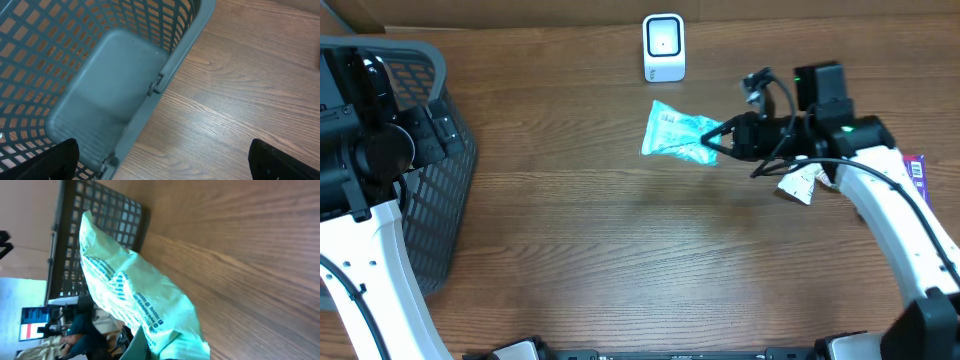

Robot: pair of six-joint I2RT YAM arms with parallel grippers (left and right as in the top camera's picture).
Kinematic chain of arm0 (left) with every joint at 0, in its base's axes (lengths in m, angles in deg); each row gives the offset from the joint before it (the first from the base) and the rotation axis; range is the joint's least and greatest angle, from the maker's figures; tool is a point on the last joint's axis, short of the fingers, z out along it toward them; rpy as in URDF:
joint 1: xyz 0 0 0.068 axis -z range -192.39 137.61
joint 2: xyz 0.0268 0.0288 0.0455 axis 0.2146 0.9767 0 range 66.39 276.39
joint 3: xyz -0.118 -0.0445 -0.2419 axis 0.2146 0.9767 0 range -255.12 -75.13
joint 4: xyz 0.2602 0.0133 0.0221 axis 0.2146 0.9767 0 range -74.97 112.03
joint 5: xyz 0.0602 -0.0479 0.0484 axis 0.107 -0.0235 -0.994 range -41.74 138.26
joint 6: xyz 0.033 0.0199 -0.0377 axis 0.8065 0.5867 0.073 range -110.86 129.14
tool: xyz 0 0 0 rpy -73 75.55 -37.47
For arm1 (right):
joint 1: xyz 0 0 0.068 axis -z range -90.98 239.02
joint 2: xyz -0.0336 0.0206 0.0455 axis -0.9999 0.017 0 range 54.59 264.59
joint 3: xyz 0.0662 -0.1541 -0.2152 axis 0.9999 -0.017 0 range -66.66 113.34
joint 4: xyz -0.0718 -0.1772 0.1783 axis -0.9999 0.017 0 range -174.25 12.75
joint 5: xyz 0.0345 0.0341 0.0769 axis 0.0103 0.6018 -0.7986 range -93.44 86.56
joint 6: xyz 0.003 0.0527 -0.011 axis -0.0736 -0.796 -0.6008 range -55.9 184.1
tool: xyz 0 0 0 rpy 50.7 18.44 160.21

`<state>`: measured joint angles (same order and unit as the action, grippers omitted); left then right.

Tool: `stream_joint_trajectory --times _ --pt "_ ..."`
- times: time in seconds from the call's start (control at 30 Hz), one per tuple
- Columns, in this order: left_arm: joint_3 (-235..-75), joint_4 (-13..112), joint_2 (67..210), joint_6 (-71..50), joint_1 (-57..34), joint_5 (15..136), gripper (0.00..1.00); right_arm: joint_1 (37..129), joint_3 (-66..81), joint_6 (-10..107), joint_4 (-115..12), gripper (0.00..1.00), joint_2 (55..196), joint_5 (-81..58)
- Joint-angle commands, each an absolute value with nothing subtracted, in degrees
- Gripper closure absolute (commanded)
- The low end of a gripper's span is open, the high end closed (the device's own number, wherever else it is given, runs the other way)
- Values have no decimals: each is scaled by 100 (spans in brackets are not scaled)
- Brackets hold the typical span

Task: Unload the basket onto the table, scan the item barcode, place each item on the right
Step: 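Lift the mint-green bag and carry it toward the scanner, then hold the mint-green bag against the scanner face with the right gripper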

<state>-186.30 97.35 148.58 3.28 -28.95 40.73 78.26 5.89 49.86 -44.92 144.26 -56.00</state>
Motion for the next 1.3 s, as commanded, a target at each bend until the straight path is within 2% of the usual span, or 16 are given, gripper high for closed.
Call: stream_joint_trajectory --times 0.0,0.27,0.47,0.77,0.97,1.13,1.27 --pt "-18724 9731 14867 271 -2910 4101 0 7883 694 5224 -4367 96 14063 -5503" --pt "-18724 9731 14867 271 -2910 4101 0 7861 1013 5198 -3987 96 13987 -4393" --pt "-18724 9729 14867 271 -2910 4101 0 7572 1981 4774 -3585 96 14046 -2061" --pt "-18724 9731 14867 271 -2910 4101 0 6716 4073 5189 -3321 96 15283 1550" --pt "-18726 9731 14867 271 -2910 4101 0 6112 4278 7139 -5261 96 16489 3893" --pt "-18726 9731 14867 271 -2910 4101 0 5927 4276 9235 -7305 96 17427 4868" --pt "-18726 9731 14867 271 -2910 4101 0 5918 4276 10457 -9191 96 18188 5268"
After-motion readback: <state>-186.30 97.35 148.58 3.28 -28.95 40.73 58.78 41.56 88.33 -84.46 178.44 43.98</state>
